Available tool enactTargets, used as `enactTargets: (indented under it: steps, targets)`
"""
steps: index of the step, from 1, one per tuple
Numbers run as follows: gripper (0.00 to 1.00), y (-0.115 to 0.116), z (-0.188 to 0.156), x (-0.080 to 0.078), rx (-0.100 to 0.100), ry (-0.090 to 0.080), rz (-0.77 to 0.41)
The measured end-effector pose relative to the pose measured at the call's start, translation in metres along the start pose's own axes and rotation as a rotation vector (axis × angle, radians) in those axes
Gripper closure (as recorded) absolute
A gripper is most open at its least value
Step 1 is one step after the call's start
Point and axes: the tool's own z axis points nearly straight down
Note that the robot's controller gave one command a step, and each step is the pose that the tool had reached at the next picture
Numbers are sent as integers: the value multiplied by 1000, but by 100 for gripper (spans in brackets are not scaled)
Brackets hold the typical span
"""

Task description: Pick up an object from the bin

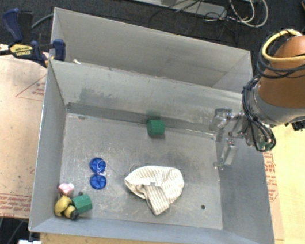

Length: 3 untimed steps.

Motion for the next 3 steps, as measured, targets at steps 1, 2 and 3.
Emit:
enactTargets:
  steps: [1,2,3]
  targets:
    - [0,0,-5,-1,1,-8,-2]
    - [0,49,55,98,0,-3,0]
    - [0,60,89,25,-1,-10,39]
